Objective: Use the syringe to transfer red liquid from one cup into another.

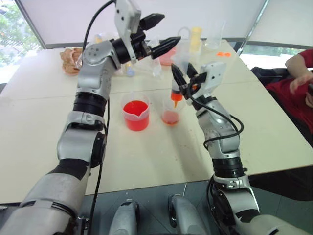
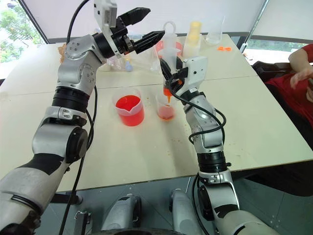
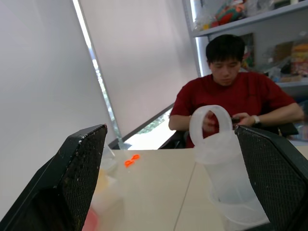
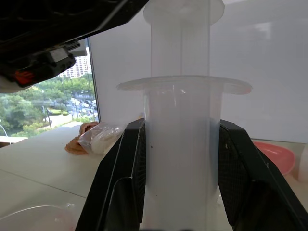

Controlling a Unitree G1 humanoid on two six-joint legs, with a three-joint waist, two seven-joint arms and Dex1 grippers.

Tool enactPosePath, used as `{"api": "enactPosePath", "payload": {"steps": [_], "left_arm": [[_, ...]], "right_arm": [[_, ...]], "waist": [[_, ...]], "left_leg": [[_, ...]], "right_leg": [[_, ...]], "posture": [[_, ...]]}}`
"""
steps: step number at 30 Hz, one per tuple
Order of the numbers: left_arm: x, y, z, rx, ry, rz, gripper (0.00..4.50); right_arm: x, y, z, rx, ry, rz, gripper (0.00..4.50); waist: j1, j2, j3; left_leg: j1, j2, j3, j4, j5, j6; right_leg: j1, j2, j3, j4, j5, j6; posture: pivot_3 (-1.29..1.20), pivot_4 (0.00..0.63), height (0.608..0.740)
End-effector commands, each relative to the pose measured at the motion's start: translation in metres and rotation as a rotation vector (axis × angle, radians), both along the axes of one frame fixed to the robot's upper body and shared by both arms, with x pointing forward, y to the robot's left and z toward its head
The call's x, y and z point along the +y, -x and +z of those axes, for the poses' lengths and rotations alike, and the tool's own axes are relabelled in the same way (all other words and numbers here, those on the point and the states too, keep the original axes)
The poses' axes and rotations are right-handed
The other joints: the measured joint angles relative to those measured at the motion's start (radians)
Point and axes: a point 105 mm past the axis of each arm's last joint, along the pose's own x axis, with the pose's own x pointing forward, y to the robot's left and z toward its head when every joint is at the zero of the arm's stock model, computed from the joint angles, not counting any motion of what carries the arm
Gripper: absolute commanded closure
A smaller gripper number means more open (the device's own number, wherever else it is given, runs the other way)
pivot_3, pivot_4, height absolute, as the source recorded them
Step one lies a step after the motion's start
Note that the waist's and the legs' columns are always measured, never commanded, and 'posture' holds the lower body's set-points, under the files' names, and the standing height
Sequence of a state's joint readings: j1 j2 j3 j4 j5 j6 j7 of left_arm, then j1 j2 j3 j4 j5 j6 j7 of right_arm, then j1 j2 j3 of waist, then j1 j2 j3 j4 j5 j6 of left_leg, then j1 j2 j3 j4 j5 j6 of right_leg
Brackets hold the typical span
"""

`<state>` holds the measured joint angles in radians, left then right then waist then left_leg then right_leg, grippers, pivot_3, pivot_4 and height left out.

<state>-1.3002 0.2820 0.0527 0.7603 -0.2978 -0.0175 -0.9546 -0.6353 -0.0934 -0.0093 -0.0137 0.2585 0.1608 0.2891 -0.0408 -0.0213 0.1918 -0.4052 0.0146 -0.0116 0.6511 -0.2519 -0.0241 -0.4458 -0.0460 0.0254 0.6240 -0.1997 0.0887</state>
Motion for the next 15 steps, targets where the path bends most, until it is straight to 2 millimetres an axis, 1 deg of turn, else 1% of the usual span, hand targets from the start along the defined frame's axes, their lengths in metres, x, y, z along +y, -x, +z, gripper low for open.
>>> {"api": "enactPosePath", "payload": {"steps": [1, 6, 8, 14, 15], "left_arm": [[-0.005, 0.007, 0.021, -0.087, 0.012, -0.008, 0.04], [-0.009, 0.003, 0.015, -0.1, -0.034, 0.024, 0.04], [-0.011, -0.001, 0.009, -0.111, -0.084, 0.06, 0.04], [-0.01, -0.009, 0.003, -0.121, -0.137, 0.114, 0.04], [-0.009, -0.01, 0.003, -0.123, -0.137, 0.122, 0.29]], "right_arm": [[0.001, 0.007, 0.013, -0.067, -0.001, 0.008, 3.09], [0.003, 0.009, 0.012, -0.072, 0.004, 0.017, 3.09], [0.004, 0.01, 0.012, -0.076, 0.002, 0.023, 3.09], [0.005, 0.011, 0.011, -0.079, 0.005, 0.026, 3.09], [0.006, 0.011, 0.011, -0.08, 0.006, 0.027, 3.09]], "waist": [[0.002, 0.0, 0.0], [0.001, 0.0, 0.0], [0.001, 0.0, 0.0], [0.0, 0.0, 0.0], [0.0, 0.0, 0.0]], "left_leg": [[0.0, 0.0, 0.0, 0.0, 0.0, 0.0], [0.0, 0.0, 0.0, 0.0, 0.0, 0.0], [0.0, 0.0, 0.0, 0.0, 0.0, 0.0], [0.0, 0.0, 0.0, 0.0, 0.0, 0.0], [0.0, 0.0, 0.0, 0.0, 0.0, 0.0]], "right_leg": [[0.0, 0.0, 0.0, 0.0, 0.0, 0.0], [0.0, 0.0, 0.0, 0.0, 0.0, 0.0], [0.0, 0.0, 0.0, 0.0, 0.0, 0.0], [0.0, 0.0, 0.0, 0.0, 0.0, 0.0], [0.0, 0.0, 0.0, 0.0, 0.0, 0.0]], "posture": [[0.0, 0.15, 0.74], [0.0, 0.15, 0.74], [0.0, 0.15, 0.74], [0.0, 0.15, 0.74], [0.0, 0.15, 0.74]]}}
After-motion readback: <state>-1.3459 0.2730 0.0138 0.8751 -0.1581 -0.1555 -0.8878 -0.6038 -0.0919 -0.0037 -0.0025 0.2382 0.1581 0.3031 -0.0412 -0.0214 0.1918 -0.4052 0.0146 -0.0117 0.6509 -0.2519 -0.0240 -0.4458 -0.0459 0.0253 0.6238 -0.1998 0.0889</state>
